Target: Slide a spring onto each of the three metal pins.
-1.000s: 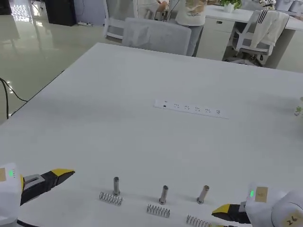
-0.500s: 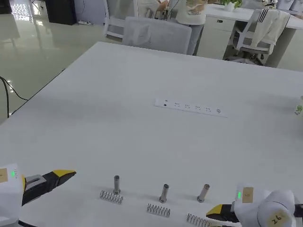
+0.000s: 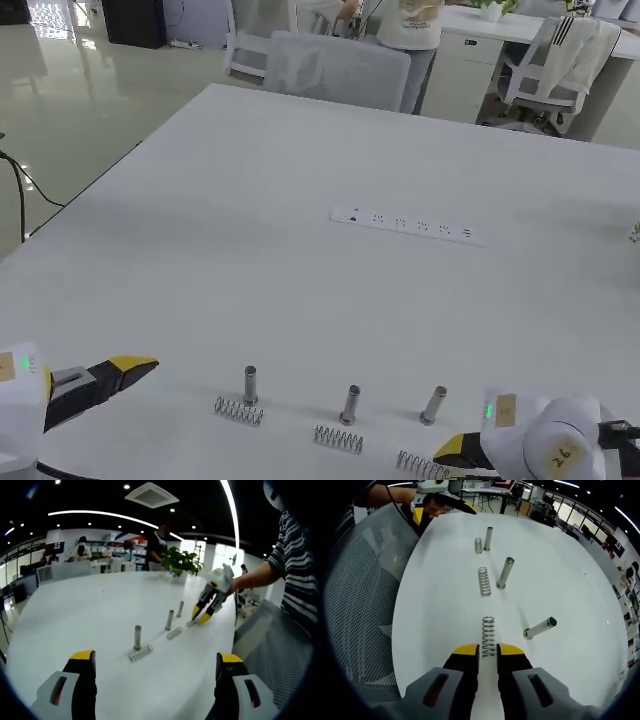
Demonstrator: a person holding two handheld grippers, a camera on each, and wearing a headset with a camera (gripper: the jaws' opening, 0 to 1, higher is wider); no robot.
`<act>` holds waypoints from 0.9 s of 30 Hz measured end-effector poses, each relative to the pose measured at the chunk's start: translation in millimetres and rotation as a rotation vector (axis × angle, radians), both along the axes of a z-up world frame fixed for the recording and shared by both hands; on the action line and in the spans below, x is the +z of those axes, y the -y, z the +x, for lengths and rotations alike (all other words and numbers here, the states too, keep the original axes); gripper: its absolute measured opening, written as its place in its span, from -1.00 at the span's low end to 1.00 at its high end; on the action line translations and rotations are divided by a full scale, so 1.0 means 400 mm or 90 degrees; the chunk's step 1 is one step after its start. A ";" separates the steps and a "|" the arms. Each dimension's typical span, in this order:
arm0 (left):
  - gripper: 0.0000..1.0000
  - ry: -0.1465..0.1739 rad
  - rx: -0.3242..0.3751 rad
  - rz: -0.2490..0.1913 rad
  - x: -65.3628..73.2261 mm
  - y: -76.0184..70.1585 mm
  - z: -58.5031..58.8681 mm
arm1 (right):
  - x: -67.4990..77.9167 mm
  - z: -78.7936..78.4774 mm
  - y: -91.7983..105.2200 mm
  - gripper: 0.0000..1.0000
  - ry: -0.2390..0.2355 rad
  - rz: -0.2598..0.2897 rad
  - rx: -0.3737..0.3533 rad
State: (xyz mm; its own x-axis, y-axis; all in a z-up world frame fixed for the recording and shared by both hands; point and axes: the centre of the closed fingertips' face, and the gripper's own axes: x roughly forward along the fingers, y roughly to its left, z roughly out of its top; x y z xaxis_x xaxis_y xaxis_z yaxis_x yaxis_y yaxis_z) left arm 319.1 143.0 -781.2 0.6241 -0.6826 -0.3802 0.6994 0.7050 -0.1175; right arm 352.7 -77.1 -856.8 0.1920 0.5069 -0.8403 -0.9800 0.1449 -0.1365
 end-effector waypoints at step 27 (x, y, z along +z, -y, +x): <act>0.78 -0.008 -0.064 -0.009 0.010 0.061 -0.036 | 0.058 -0.025 0.018 -0.85 0.019 0.014 0.041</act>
